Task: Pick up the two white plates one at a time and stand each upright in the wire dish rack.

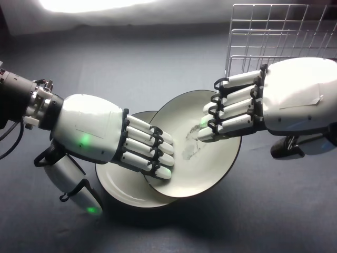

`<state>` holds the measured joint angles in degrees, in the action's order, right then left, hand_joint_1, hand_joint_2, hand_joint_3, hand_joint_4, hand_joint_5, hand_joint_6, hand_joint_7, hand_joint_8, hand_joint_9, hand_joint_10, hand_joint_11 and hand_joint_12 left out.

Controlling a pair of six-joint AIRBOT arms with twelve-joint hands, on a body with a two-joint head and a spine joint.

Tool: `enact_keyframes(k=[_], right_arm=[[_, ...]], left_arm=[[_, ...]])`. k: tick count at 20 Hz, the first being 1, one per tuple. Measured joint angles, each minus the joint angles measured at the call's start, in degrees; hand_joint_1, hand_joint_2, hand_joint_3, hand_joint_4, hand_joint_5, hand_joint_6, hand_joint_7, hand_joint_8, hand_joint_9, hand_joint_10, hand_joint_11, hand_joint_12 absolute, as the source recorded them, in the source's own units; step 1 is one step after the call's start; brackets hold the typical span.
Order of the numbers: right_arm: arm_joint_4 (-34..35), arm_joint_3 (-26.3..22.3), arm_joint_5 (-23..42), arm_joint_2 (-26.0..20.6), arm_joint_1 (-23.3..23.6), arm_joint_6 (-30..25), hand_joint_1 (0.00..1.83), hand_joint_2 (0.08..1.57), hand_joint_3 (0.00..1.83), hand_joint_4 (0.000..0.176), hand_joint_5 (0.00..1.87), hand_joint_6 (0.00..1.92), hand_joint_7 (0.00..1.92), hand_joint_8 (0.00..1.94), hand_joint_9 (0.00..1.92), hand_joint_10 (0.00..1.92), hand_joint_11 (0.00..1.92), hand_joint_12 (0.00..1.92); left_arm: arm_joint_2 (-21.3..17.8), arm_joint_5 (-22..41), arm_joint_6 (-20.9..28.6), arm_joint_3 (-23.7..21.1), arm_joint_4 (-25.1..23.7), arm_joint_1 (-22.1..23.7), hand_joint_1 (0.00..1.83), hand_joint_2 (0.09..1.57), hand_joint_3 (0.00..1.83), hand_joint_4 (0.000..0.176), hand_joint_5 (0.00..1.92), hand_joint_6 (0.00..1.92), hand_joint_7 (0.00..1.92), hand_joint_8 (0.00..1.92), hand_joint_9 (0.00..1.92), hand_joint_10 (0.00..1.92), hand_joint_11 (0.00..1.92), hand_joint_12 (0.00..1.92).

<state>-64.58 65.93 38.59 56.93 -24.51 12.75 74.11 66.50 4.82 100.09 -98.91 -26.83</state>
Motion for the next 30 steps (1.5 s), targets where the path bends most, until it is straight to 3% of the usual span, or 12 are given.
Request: enact_keyframes(k=[30], right_arm=[[-0.5,3.32,-5.44,7.26,-2.36,0.24,1.32,0.99,0.0,0.0,0.35,0.01,0.35,0.01,0.34,0.01,0.0,1.05]], left_arm=[[0.07,-0.04,0.59,0.24,0.5,-0.13,0.0,1.18,0.0,0.0,0.1,0.0,0.08,0.0,0.05,0.0,0.01,0.0]])
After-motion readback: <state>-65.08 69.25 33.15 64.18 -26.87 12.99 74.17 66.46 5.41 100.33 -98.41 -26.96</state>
